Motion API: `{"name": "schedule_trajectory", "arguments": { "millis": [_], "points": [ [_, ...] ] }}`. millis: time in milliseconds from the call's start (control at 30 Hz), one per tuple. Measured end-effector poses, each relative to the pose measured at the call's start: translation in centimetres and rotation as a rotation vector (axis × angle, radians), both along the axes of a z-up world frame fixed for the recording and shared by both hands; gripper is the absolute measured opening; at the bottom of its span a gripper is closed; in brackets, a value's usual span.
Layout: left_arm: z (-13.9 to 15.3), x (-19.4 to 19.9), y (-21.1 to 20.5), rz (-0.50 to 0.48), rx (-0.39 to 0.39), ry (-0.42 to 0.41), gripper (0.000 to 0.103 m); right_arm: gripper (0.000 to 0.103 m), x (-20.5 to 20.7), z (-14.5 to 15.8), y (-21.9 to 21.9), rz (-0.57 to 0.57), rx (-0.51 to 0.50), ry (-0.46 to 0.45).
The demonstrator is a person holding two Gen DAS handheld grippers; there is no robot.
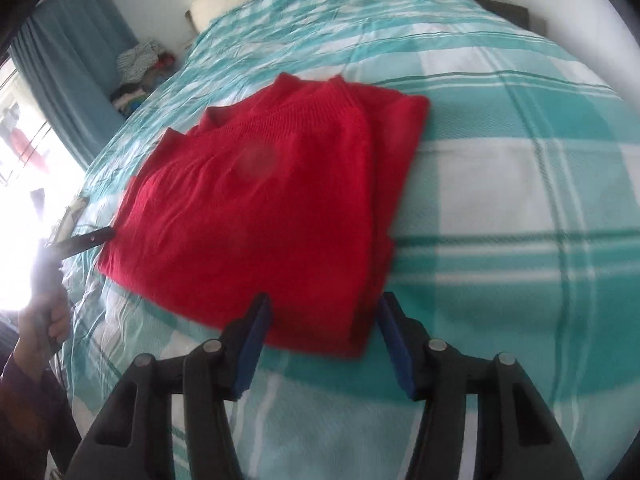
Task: Fold small clothes
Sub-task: 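Fold the hem up onto the collar and open both grippers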
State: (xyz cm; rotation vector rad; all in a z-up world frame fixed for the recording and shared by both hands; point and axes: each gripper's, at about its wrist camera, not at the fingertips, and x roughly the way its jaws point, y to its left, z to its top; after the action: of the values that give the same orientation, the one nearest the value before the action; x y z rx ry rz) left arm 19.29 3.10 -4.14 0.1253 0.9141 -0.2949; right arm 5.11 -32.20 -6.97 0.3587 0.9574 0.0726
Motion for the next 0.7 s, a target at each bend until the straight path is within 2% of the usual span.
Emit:
{"name": "schedule_trajectory", "arguments": {
  "millis": [33,100,133,233,300,367,467,700],
  "points": [
    [0.6,-2.0,-0.8,-0.031,-0.013,-0.033,0.099,0.061,-1.4,0.5,0.4,-0.012,0.007,-0.040],
    [1.1,-5.5,-2.3,-0.096,-0.083,-0.070,0.101,0.071,-4.1,1.0,1.3,-0.082,-0.009,-0.115],
    [1.0,-6.7,-3.0,-0.115,-0.113,-0.072,0.102,0.079,-5.3,0.7,1.6,-0.132,-0.025,-0.143],
    [-0.7,-8.5,-5.3,-0.156,-0.173,-0.017,0.102,0.081,-7.2,-1.0,2.8,-0.215,-0.142,-0.145],
    [-2.6,-8.9,-6.7,-0.189,-0.160,0.037,0.101,0.081,-7.5,-2.4,3.7,-0.205,-0.195,-0.122],
    [-4.1,-9.3,-7.6,-0.218,-0.103,0.062,0.101,0.086,-7.9,-2.7,4.1,-0.191,-0.231,-0.132],
    [-4.3,-9.7,-8.1,-0.229,-0.061,0.039,0.102,0.097,-7.3,-3.4,4.5,-0.161,-0.239,-0.115],
    [-5.2,-9.5,-8.4,-0.231,-0.045,0.058,0.103,0.100,-6.7,-3.7,4.1,-0.156,-0.207,-0.129]
  ]
}}
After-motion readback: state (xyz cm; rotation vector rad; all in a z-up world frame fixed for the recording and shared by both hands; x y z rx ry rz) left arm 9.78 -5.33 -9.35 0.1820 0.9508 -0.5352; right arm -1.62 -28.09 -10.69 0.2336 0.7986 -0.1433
